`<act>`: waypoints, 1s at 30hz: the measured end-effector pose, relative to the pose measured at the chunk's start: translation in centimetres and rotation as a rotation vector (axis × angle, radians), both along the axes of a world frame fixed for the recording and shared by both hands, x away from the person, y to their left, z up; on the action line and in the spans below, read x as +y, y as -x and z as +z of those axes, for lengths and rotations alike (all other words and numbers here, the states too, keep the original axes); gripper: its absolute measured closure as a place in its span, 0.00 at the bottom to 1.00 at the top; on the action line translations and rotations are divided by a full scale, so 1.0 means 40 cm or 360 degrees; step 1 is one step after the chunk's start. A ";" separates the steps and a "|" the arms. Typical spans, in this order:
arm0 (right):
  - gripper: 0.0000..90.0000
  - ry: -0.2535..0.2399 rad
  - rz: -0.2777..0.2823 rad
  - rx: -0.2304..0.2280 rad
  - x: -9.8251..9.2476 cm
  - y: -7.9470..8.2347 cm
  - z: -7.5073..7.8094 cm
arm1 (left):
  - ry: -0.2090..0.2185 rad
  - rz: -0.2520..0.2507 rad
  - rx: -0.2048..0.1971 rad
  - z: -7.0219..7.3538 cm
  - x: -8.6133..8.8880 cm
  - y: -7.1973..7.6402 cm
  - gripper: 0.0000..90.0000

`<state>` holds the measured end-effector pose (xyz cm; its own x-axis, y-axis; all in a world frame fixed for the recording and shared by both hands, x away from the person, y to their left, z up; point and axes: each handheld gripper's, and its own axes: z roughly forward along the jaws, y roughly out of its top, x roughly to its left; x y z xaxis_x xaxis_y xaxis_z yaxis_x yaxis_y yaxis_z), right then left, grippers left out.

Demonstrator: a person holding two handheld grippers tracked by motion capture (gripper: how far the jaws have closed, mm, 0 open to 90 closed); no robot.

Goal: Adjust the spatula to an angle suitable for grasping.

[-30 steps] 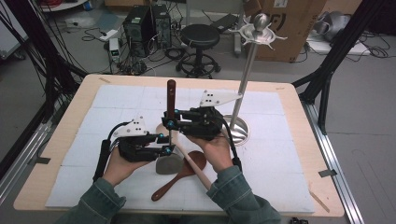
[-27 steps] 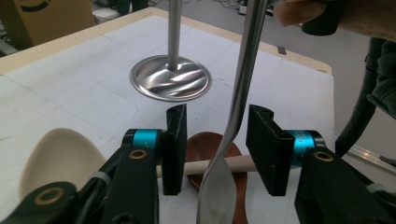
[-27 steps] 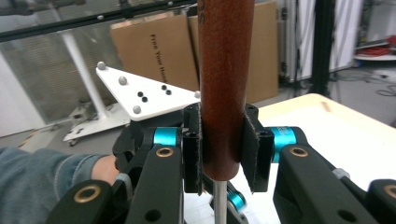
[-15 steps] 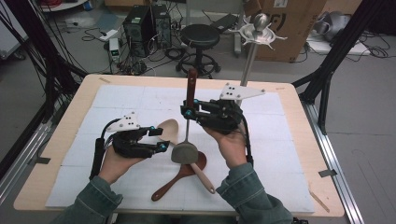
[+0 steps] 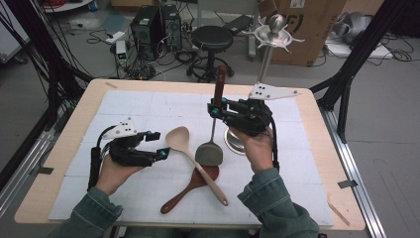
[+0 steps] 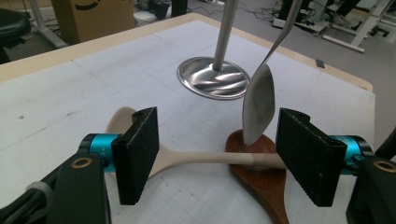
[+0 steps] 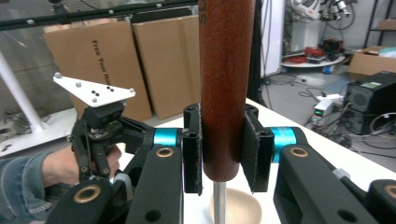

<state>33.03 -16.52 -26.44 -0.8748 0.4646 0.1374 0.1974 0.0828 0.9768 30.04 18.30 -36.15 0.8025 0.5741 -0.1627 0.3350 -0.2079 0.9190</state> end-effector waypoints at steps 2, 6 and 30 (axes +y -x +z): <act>0.81 0.0004 -0.0019 -0.0002 -0.009 -0.001 0.003 | -0.0012 0.0010 0.0000 -0.003 0.011 0.001 0.33; 0.81 0.0030 -0.0051 -0.0021 -0.026 -0.001 0.012 | -0.0015 0.0056 0.0007 -0.010 0.033 0.003 0.29; 0.81 0.0104 -0.0151 -0.0060 -0.081 -0.008 0.048 | -0.0058 0.0169 0.0012 -0.049 0.100 0.019 0.20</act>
